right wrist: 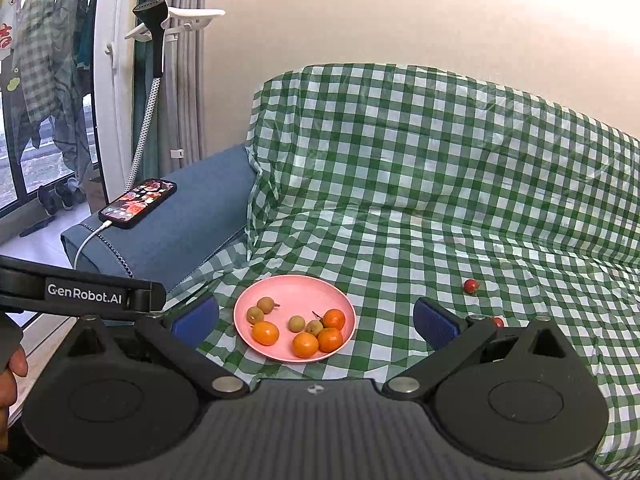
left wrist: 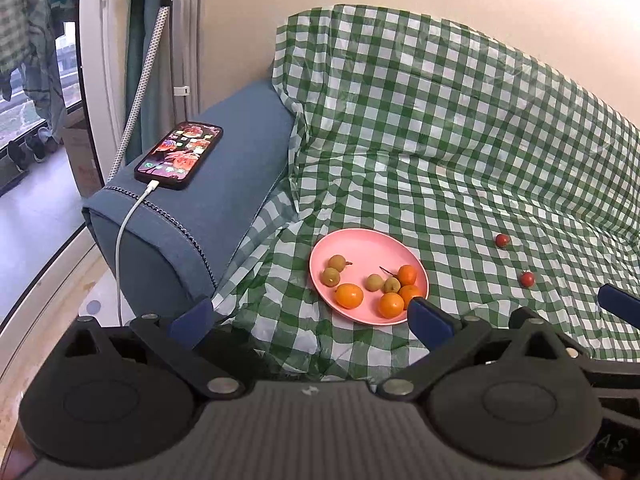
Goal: Organize fruits
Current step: 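Raise both tools away from the plate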
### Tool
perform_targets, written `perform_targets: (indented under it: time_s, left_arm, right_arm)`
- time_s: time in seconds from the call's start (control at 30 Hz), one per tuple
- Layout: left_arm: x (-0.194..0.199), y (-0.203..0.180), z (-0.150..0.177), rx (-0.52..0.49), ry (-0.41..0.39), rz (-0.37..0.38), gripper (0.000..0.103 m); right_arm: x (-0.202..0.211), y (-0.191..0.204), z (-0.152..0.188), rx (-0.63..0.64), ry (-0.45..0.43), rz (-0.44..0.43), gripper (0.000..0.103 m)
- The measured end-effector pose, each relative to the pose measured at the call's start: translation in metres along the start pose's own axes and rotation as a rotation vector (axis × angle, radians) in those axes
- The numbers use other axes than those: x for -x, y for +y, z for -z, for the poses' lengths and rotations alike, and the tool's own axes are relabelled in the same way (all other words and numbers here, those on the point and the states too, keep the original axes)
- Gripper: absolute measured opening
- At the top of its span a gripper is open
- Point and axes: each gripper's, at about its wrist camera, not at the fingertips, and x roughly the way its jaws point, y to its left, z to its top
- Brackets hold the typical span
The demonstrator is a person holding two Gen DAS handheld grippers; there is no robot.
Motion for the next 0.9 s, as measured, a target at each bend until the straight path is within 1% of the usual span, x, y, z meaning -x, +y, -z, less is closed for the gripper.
perform_targets:
  time_s: [0.3,0.53,0.9]
  left_arm:
    - [0.001,0.001,0.002,-0.014,0.013,0.004,0.103]
    - [-0.006,-0.008,0.001,-0.038,0.028,0.007,0.103]
    - [-0.022,-0.020,0.000,-0.071,0.063,0.001,0.103]
  right_arm:
    - [0.002,-0.001,0.004,-0.012,0.003,0.007,0.102]
    - [-0.002,-0.005,0.007,-0.030,0.010,0.012,0.102]
    - [-0.015,-0.016,0.012,-0.065,0.045,0.009,0.102]
